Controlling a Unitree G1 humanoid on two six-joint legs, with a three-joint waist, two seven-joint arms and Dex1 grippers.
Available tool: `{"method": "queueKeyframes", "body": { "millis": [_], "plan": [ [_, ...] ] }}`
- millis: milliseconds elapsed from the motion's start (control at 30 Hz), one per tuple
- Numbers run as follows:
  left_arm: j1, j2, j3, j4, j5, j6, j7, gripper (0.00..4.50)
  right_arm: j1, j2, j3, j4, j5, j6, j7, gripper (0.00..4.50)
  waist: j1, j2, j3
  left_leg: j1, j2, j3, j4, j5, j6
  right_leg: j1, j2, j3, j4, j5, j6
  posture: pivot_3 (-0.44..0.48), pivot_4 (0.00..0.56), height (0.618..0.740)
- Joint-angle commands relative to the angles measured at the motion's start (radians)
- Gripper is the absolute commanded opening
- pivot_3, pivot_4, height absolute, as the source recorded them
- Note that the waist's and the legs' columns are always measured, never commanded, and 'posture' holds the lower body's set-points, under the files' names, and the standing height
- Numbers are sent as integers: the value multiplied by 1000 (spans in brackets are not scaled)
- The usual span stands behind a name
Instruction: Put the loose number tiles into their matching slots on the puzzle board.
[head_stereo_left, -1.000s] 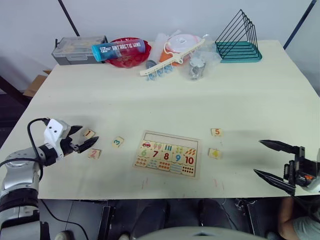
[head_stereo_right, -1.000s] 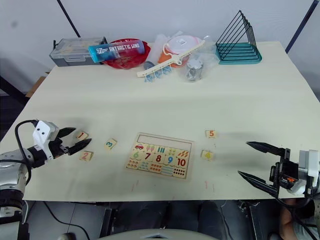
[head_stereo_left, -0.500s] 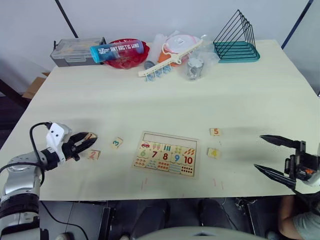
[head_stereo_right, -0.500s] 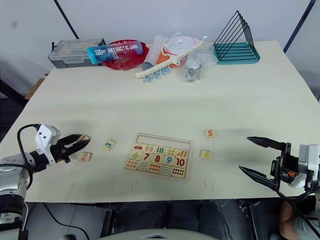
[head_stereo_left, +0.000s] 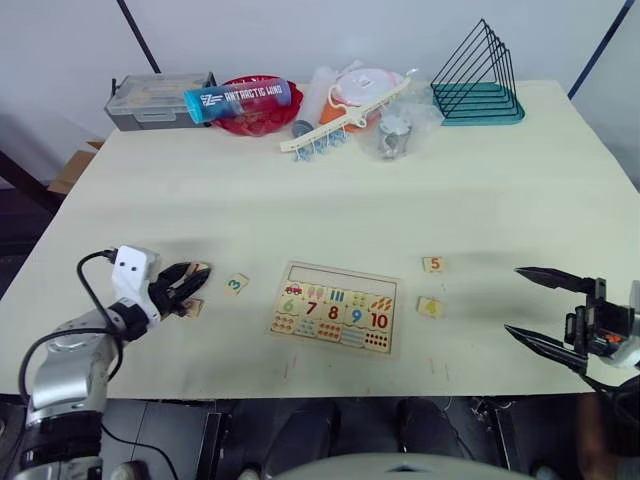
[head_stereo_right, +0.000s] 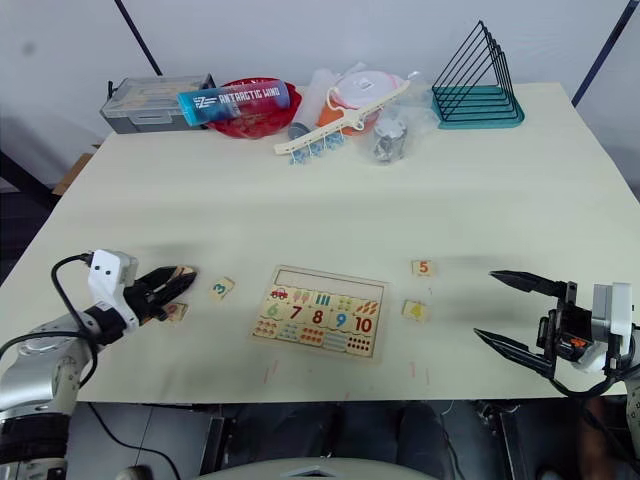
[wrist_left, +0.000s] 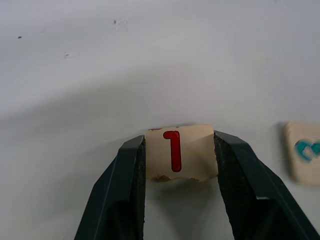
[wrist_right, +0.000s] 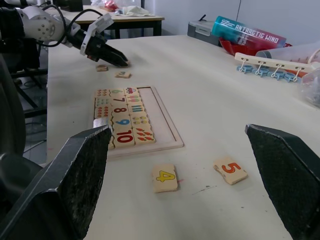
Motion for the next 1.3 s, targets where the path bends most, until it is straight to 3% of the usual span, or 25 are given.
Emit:
{"method": "queueKeyframes", "body": {
  "millis": [33,200,500,900,967,1033,1133,1300],
  "plan": [
    [-9,-49,45,-159,-3,132,191,1462,-8,-14,-10,-3,7,-5,6,4500,0,0,0,0,0,0,0,0,0,0,0,0,0,0,0,0,150,740],
    [-5,-176,-2,-367,48,312,441,1462,-31,-18,2,9,2,-4,5,4500,0,-1,1,0,0,0,1,0,0,0,0,0,0,0,0,0,150,740],
    [-97,-404,-43,-506,148,500,769,1462,-51,-32,7,-8,3,17,-18,4500,4,-2,1,-2,-1,0,5,0,-1,1,0,-1,0,0,0,0,150,740],
    [-107,-558,-81,-585,210,580,901,1462,-47,-36,0,-5,2,16,-17,4500,5,-4,2,-5,-1,0,9,2,-6,1,1,-1,0,0,1,0,150,740],
    [-103,-568,-92,-599,215,576,899,2496,-43,-34,1,-4,0,13,-15,4500,6,-4,2,-5,-1,0,9,2,-6,1,1,-1,0,0,1,0,150,740],
    [-103,-575,-96,-616,219,562,897,3092,-40,-31,3,-2,-4,9,-13,4500,7,-5,2,-6,-1,0,9,2,-6,1,1,-1,0,0,1,0,150,740],
    [-108,-558,-86,-666,204,559,868,4366,-37,-29,4,0,-8,4,-11,4500,6,-6,3,-6,-1,0,9,2,-6,1,1,-1,0,0,1,0,150,740],
    [-110,-449,-42,-683,153,563,737,4476,-38,-27,4,6,-12,0,-10,4500,6,-7,4,-6,-1,0,9,2,-6,1,1,-1,0,0,1,0,150,740]
  ]
}}
